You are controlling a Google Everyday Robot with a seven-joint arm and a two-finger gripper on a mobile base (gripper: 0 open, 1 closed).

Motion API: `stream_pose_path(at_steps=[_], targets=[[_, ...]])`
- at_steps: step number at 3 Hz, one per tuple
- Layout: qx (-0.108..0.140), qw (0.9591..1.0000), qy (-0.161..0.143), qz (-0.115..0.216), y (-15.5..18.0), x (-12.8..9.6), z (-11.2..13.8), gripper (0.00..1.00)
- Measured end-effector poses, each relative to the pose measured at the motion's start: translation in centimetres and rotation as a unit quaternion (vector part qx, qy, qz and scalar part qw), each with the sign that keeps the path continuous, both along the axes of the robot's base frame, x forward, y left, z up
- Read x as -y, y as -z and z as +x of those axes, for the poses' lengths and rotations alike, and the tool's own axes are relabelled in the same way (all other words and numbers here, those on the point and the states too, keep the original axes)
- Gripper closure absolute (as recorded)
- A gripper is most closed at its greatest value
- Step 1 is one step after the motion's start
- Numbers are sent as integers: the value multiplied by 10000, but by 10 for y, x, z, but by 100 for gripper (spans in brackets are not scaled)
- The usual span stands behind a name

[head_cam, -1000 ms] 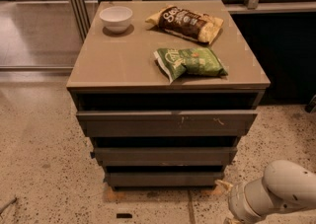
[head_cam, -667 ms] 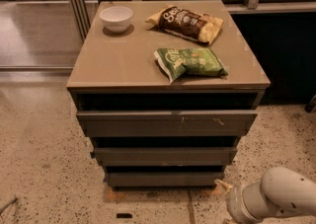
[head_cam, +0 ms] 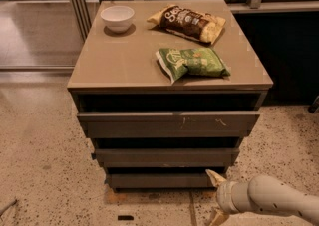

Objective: Open bottom drawer

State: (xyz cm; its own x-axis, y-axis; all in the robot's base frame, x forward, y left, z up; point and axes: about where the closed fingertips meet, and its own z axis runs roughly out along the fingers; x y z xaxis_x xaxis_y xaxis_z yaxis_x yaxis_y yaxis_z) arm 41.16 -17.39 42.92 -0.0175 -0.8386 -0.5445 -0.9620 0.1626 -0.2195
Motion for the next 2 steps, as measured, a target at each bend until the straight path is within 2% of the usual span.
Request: stream_pose_path(at_steps=[1,2], targets=[[-125,9998,31,165,21,-7,-2,0],[-125,9998,27,162,21,-7,-3,0]])
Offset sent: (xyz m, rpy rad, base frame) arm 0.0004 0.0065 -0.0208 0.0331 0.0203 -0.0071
